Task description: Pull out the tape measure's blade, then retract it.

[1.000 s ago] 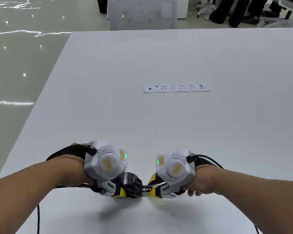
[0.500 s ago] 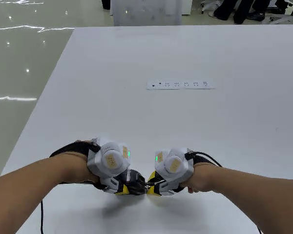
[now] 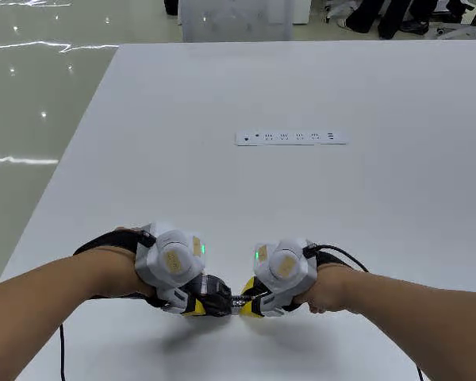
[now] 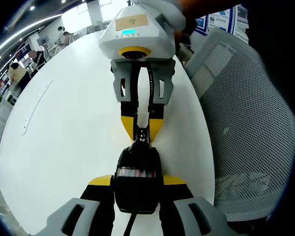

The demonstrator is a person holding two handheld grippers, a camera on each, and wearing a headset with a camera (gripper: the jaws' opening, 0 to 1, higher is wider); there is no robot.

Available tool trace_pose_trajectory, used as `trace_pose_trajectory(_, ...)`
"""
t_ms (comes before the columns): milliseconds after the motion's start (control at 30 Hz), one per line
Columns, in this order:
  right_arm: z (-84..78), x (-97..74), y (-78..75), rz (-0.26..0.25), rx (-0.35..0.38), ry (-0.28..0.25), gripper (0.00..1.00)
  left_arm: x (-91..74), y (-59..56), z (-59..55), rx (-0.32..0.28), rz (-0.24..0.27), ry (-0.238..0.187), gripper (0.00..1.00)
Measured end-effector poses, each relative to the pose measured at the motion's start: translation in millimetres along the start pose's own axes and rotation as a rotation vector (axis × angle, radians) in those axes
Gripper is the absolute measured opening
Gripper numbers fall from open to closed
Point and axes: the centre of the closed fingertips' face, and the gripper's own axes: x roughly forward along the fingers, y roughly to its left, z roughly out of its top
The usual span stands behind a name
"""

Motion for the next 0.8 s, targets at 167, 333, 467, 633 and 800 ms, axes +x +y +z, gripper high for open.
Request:
trace_pose_trajectory(167, -1.4, -1.4, -0.3, -0.001, 0.004, 0.002, 0.13, -0.4, 0.0, 0.2, -0.006, 0.000, -0.011, 0.31)
trace_pose_trajectory(333, -4.9, -4.7, -1.2, -0.003, 0.006, 0.009, 0.13, -0.3, 0.4, 0.2, -0.007, 0.000, -0.012, 0.31)
trace_pose_trajectory(467, -7.7, -6.9, -1.8, -0.004, 0.007, 0.013, 0.13, -0.3, 0.7, 0.1, -0.008, 0.001, -0.011, 0.31)
trace_pose_trajectory(633, -11.3, -9.8, -2.2, -0.010, 0.016, 0.015, 0.13, -0.2, 0.9, 0.1, -0.026, -0.002, -0.010, 0.32)
trace_pose_trajectory(800, -13.6, -12.9, -2.3, -0.014, 0.031, 0.009, 0.13, 0.1, 1.0, 0.1, -0.025, -0.005, -0.009, 0.32)
